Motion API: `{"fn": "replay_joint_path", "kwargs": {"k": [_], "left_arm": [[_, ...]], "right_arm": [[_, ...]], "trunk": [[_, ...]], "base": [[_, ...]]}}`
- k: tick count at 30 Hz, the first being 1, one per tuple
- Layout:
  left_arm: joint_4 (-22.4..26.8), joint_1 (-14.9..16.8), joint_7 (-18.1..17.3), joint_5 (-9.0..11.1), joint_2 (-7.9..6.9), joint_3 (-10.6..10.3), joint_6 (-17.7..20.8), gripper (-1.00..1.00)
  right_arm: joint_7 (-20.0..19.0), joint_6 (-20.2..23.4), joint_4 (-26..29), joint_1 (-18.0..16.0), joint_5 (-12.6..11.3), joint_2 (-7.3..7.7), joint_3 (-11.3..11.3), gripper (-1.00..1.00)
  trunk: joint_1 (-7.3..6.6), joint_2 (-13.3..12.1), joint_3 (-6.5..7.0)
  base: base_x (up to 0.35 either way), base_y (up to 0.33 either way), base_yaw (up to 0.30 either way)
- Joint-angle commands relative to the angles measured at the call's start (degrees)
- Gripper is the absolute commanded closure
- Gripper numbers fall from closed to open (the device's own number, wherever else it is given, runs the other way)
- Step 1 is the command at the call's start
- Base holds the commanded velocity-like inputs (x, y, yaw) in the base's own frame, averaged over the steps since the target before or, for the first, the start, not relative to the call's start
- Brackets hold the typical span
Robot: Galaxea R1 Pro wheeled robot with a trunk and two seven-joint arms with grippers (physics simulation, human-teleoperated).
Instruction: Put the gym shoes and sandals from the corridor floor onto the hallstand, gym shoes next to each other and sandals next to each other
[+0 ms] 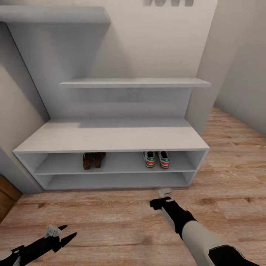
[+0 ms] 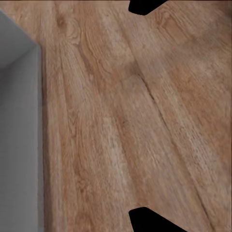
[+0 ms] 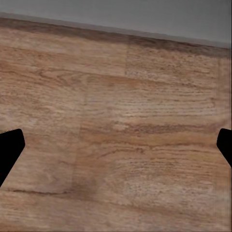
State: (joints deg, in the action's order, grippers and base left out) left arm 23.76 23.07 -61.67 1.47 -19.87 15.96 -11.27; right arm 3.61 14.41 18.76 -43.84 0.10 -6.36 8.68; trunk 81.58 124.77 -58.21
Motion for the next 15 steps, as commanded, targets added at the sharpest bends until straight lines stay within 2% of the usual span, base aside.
{"fn": "replay_joint_path", "kwargs": {"k": [1, 3, 4, 5, 8, 15], "left_arm": [[-0.3, -0.1, 0.6, 0.0, 0.01, 0.1, -0.4, -1.0], [-0.6, -0.3, 2.3, 0.0, 0.02, 0.1, -0.5, -1.0], [-1.1, -0.9, 5.9, -0.1, 0.07, 0.1, -1.2, -1.0], [-1.1, -0.9, 6.4, -0.1, 0.05, 0.1, -1.6, -1.0], [-1.1, -1.0, 7.0, -0.1, 0.02, 0.1, -2.1, -1.0], [-1.2, -1.1, 7.4, -0.1, 0.01, 0.1, -2.3, -1.0]], "right_arm": [[0.3, -0.3, -0.3, 0.0, 0.0, 0.26, 0.4, -1.0], [0.2, -2.6, -1.2, 0.1, 0.0, 0.61, 0.4, -1.0], [0.1, -9.9, -3.9, 0.3, 0.1, 1.09, 0.5, -1.0], [0.1, -11.9, -4.6, 0.3, 0.2, 1.15, 0.6, -1.0], [0.0, -14.1, -5.3, 0.3, 0.2, 1.19, 0.7, -1.0], [0.0, -15.3, -5.7, 0.3, 0.3, 1.24, 0.8, -1.0]], "trunk": [[-0.01, 0.0, -0.04], [-0.01, 0.0, -0.04], [-0.01, 0.0, -0.04], [-0.01, 0.0, -0.04], [-0.67, -1.2, 0.49], [-2.21, -4.0, 1.75]], "base": [[0.0, 0.0, 0.0], [0.0, 0.0, 0.0], [0.0, 0.0, 0.0], [0.0, 0.0, 0.0], [0.0, 0.0, 0.0], [0.0, 0.0, 0.0]]}}
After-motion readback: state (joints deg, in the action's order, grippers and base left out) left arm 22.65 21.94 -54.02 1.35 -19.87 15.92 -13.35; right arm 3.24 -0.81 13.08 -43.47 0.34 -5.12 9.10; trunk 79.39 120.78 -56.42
